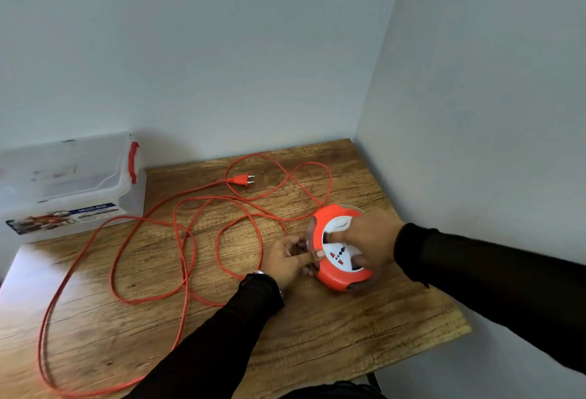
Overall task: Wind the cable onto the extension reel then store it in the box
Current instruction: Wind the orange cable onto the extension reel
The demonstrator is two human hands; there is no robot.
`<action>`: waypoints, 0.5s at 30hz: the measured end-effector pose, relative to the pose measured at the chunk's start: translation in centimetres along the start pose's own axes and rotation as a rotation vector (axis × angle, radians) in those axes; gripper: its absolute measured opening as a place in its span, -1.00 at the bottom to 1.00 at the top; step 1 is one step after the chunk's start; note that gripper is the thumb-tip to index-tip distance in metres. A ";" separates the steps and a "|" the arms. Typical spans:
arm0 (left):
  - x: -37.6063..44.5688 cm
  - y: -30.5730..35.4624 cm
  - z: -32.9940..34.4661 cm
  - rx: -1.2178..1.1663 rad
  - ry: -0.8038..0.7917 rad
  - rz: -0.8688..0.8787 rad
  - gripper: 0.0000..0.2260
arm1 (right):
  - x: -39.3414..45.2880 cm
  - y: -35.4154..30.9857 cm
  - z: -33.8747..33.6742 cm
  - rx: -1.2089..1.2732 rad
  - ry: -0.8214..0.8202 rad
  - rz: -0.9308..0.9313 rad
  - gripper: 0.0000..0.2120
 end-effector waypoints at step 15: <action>-0.1 0.0 0.1 -0.003 0.005 0.032 -0.85 | -1.4 0.8 4.3 1.300 0.048 0.794 -0.35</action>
Point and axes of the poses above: each hand's wrist, its own x-axis towards the middle knuckle, its own z-axis out of the palm, y = z × x, the point moved 7 cm from there along x, towards the middle knuckle, and after that the axes turned 3 degrees about x, right-handed, at the moved point
